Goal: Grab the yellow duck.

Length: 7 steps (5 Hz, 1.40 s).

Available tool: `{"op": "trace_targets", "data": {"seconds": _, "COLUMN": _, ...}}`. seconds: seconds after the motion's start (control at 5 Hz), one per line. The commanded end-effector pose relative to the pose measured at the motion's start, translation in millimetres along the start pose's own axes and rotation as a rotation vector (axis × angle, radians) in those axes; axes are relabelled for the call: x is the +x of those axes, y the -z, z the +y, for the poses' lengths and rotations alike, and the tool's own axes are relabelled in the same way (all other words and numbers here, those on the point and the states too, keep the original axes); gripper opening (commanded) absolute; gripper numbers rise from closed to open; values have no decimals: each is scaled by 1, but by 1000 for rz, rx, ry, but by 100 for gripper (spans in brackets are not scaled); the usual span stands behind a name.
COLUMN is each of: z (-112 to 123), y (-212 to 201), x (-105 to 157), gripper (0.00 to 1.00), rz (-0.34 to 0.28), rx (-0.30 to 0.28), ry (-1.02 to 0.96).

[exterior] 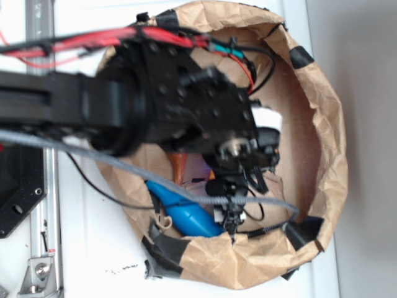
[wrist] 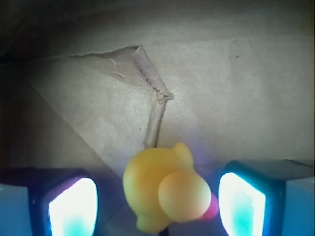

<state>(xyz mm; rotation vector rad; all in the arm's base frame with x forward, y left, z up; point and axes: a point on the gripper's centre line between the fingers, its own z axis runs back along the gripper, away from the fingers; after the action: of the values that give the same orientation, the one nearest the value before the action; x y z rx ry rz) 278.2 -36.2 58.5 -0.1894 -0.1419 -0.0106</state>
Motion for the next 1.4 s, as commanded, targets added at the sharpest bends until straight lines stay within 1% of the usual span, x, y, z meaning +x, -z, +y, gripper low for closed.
{"op": "trace_targets", "data": {"seconds": 0.0, "z": 37, "y": -56, "x": 0, "gripper": 100, "rz": -117, "rx": 35, "ry": -87}}
{"op": "trace_targets", "data": {"seconds": 0.2, "z": 38, "y": -36, "x": -3, "gripper": 100, "rz": -65, "rx": 57, "ry": -77}}
{"op": "trace_targets", "data": {"seconds": 0.4, "z": 31, "y": -4, "x": -3, "gripper": 100, "rz": -45, "rx": 70, "ry": -50}}
{"op": "trace_targets", "data": {"seconds": 0.6, "z": 4, "y": 26, "x": 1, "gripper": 100, "rz": -11, "rx": 39, "ry": 28}}
{"op": "trace_targets", "data": {"seconds": 0.8, "z": -23, "y": 32, "x": -1, "gripper": 99, "rz": 6, "rx": 18, "ry": 83}}
{"op": "trace_targets", "data": {"seconds": 1.0, "z": -31, "y": 26, "x": 1, "gripper": 100, "rz": -4, "rx": 1, "ry": 92}}
{"op": "trace_targets", "data": {"seconds": 1.2, "z": -29, "y": 20, "x": 3, "gripper": 100, "rz": -18, "rx": 1, "ry": 89}}
